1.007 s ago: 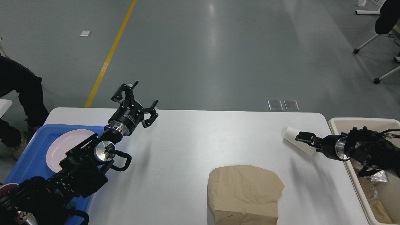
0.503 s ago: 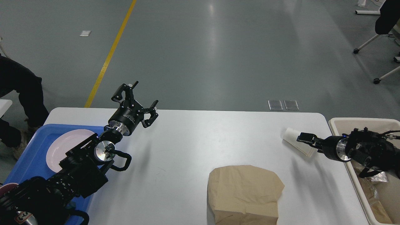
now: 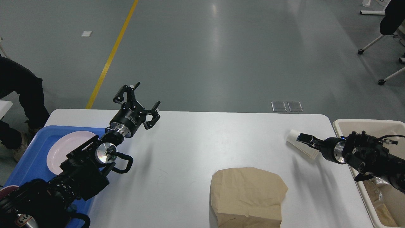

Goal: Tidy desktop

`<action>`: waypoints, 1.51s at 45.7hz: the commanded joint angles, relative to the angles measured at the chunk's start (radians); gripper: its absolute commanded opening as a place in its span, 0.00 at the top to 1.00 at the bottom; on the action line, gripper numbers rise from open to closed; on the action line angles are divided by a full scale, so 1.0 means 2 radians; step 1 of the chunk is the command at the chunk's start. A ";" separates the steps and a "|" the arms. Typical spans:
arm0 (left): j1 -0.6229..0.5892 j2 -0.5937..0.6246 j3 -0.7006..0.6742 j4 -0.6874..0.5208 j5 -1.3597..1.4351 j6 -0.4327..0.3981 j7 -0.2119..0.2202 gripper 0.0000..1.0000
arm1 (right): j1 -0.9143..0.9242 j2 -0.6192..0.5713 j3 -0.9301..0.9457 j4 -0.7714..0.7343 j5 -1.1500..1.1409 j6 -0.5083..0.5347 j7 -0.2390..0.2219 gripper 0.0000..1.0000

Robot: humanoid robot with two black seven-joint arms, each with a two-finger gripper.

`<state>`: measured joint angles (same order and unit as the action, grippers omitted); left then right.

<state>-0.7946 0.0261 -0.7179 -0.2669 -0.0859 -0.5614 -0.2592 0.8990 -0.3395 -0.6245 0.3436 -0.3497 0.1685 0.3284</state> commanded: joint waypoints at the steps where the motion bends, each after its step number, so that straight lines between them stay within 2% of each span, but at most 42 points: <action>1: 0.000 0.000 0.000 0.000 0.000 0.000 0.000 0.03 | -0.001 0.000 0.016 0.000 0.000 -0.002 0.000 0.00; 10: 0.000 0.000 0.000 0.000 0.000 0.000 0.000 0.03 | -0.009 0.000 0.020 0.000 0.000 -0.004 0.000 0.03; 12: 0.000 0.000 0.000 0.000 0.000 0.000 0.000 0.03 | -0.011 0.000 0.017 0.001 -0.001 -0.003 -0.001 0.19; 16: 0.000 0.000 0.000 0.000 0.000 0.000 0.000 0.03 | -0.015 0.003 0.017 0.001 -0.001 -0.002 -0.001 0.37; 19: 0.000 0.000 0.000 0.000 0.000 0.000 0.000 0.03 | -0.015 0.003 0.016 0.002 -0.002 -0.001 -0.001 0.56; 27: 0.000 0.000 0.000 0.000 0.000 0.000 0.000 0.03 | -0.015 0.002 0.016 0.005 -0.002 0.004 -0.001 1.00; 57: 0.000 0.000 0.000 0.000 0.000 0.000 0.000 0.03 | -0.008 -0.002 0.010 0.012 -0.008 0.008 -0.001 1.00; 64: 0.000 0.000 0.000 0.000 0.000 0.000 0.000 0.03 | 0.026 -0.020 -0.041 0.061 -0.008 0.012 -0.001 1.00; 69: 0.000 0.000 0.000 0.000 0.000 0.000 0.000 0.03 | 0.083 -0.048 -0.110 0.130 -0.009 0.058 -0.001 1.00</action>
<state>-0.7946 0.0261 -0.7179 -0.2669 -0.0859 -0.5614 -0.2592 0.9601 -0.3861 -0.7183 0.4798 -0.3674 0.2038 0.3266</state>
